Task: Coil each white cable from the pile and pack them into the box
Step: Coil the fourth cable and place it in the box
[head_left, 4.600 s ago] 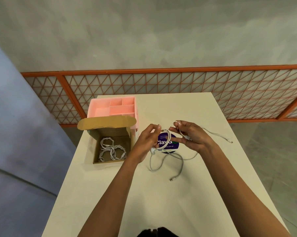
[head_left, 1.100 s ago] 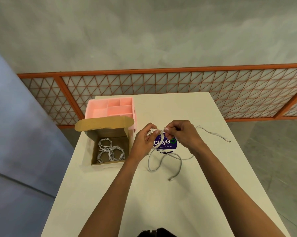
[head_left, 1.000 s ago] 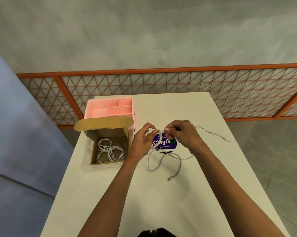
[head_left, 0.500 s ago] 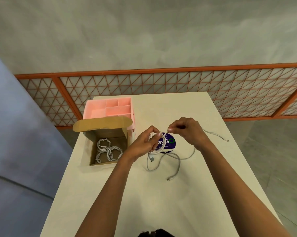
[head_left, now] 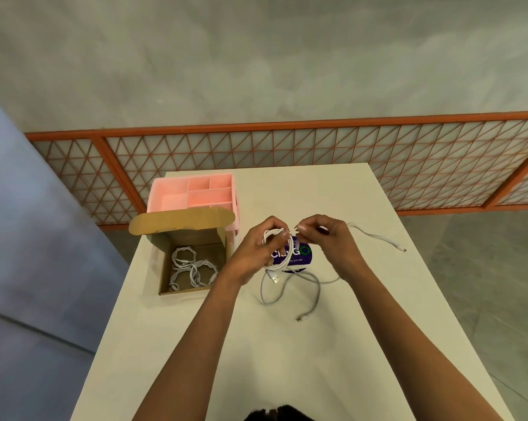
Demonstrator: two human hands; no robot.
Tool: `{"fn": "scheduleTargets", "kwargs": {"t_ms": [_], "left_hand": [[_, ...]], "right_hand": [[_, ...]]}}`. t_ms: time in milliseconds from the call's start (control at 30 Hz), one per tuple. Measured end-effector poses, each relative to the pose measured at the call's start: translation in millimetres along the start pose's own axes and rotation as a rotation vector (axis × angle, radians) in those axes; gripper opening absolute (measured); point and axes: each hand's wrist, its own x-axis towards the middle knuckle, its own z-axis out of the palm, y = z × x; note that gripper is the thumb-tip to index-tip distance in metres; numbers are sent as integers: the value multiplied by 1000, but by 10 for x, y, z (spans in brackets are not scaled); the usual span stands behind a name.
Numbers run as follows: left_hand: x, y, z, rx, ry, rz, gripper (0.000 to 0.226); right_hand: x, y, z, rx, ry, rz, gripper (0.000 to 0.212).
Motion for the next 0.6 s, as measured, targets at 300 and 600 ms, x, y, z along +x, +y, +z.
{"fn": "scheduleTargets", "kwargs": {"t_ms": [300, 600], "left_hand": [[27, -39, -38, 22, 66, 83, 10], [70, -121, -79, -43, 68, 104, 10]], "right_hand": [[-86, 68, 306, 513, 58, 247, 8], [-87, 28, 311, 257, -34, 314, 11]]}}
